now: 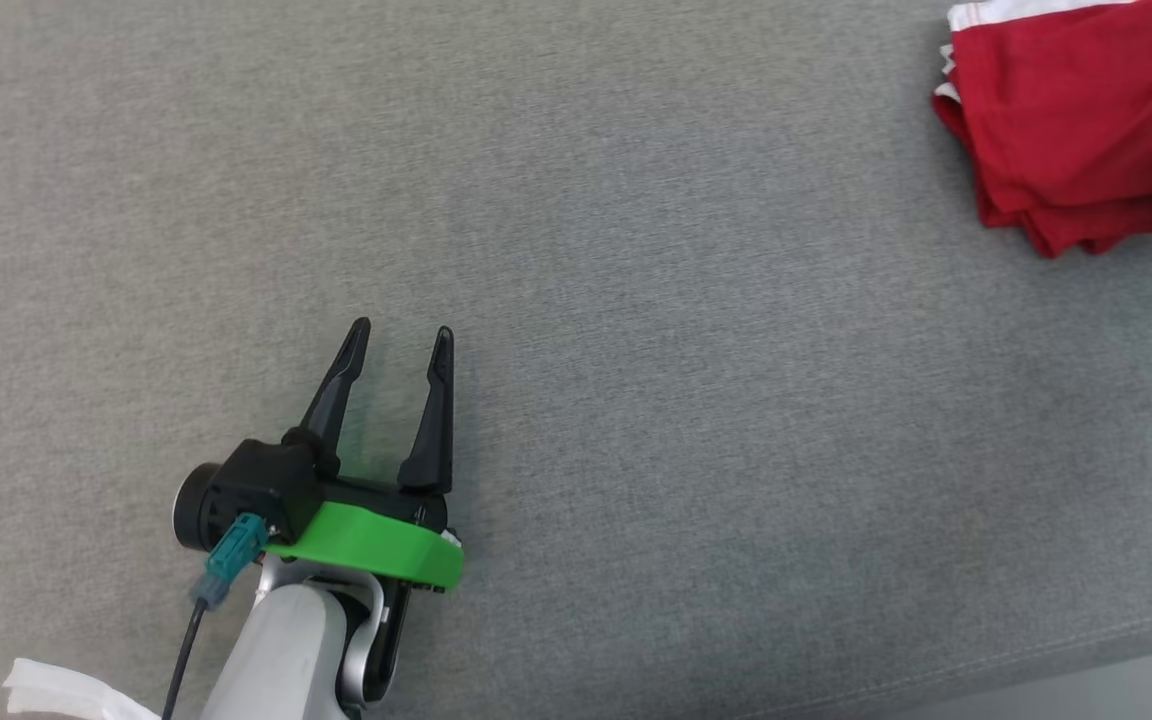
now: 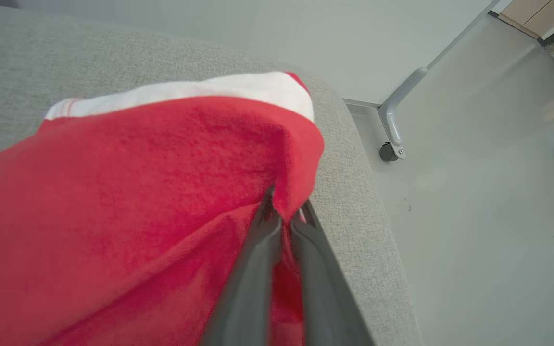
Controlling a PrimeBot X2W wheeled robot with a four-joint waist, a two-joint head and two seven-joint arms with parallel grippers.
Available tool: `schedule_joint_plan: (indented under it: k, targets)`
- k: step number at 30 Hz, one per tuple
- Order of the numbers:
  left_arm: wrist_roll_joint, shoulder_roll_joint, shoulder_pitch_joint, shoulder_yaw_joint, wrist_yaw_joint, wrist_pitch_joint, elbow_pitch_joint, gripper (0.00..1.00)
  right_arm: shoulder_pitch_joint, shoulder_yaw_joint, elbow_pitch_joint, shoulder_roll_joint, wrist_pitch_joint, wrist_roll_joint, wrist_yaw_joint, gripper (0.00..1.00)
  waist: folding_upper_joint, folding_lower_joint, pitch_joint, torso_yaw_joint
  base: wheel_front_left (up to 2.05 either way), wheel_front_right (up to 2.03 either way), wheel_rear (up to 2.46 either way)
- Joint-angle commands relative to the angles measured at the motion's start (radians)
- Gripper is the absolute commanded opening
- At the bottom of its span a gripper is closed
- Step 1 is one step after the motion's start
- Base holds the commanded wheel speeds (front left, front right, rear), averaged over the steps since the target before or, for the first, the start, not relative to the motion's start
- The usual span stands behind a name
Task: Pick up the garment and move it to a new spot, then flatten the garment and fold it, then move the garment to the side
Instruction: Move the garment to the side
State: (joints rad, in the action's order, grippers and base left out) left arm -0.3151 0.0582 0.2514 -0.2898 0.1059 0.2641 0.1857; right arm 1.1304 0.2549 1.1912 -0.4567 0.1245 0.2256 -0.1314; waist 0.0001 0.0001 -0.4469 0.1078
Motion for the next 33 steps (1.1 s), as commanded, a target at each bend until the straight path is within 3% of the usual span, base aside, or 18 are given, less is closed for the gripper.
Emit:
schedule_joint_plan:
  k: [1, 2, 8, 20, 33]
  targets:
    - [-0.006, 0.001, 0.008, 0.003, 0.0, 0.0, -0.003, 1.0, 0.011, -0.008, 0.014, -0.015, 0.016, -0.009, 0.001, 0.32, -0.0001, -0.0001, -0.013, -0.032, 0.0, 0.0, 0.0]
    - [-0.008, 0.001, 0.006, 0.003, 0.0, 0.0, -0.002, 1.0, 0.015, -0.017, 0.023, -0.02, 0.033, -0.017, 0.001, 1.0, -0.0001, -0.0001, -0.01, -0.035, 0.0, 0.0, 0.0]
    - [-0.018, -0.003, -0.02, 0.01, -0.005, 0.0, 0.004, 1.0, 0.004, -0.048, 0.057, -0.016, 0.084, -0.066, 0.001, 1.0, -0.0001, -0.0001, 0.026, -0.032, 0.0, 0.0, 0.0]
    - [-0.039, -0.005, -0.046, 0.056, 0.003, 0.0, 0.067, 1.0, -0.079, -0.058, 0.006, 0.107, 0.14, -0.098, 0.001, 1.0, -0.0001, -0.0001, 0.169, 0.0, 0.0, 0.0, 0.0]
    - [-0.062, -0.006, -0.143, 0.165, 0.002, 0.0, 0.134, 1.0, -0.422, -0.19, -0.37, 0.285, 0.141, -0.152, 0.001, 1.0, -0.0001, -0.0001, 0.352, -0.021, 0.0, 0.0, 0.0]
